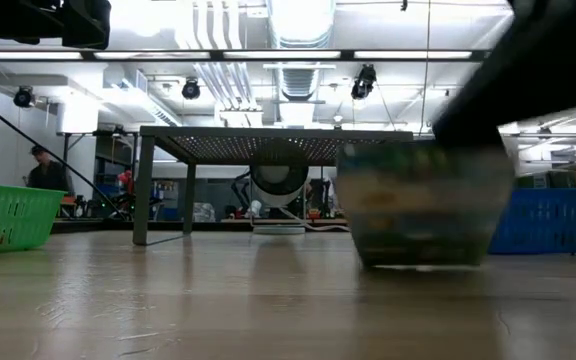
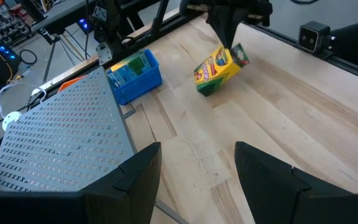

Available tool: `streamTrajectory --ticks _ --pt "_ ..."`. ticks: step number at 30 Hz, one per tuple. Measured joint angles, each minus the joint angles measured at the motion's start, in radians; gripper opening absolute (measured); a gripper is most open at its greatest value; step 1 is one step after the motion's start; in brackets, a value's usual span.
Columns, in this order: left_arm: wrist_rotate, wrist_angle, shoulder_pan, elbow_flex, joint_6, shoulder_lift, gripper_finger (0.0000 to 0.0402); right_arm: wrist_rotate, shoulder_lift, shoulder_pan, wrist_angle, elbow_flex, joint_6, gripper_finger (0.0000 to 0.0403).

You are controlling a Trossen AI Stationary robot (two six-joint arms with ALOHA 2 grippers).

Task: Pick & Place Office Desk Supplies
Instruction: Put the yellow crayons into the blue bin

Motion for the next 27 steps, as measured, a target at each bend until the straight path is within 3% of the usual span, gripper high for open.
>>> streamTrajectory --ticks 19,27 --pt "0.0 0.0 0.0 0.0 0.0 0.0 0.0209 0.028 -0.146 -0.001 -0.015 0.005 0.143 0.0008" --pt "0.0 0.0 0.0 0.0 0.0 0.0 0.0209 -0.063 -0.144 -0.001 -0.017 0.001 0.009 0.0008"
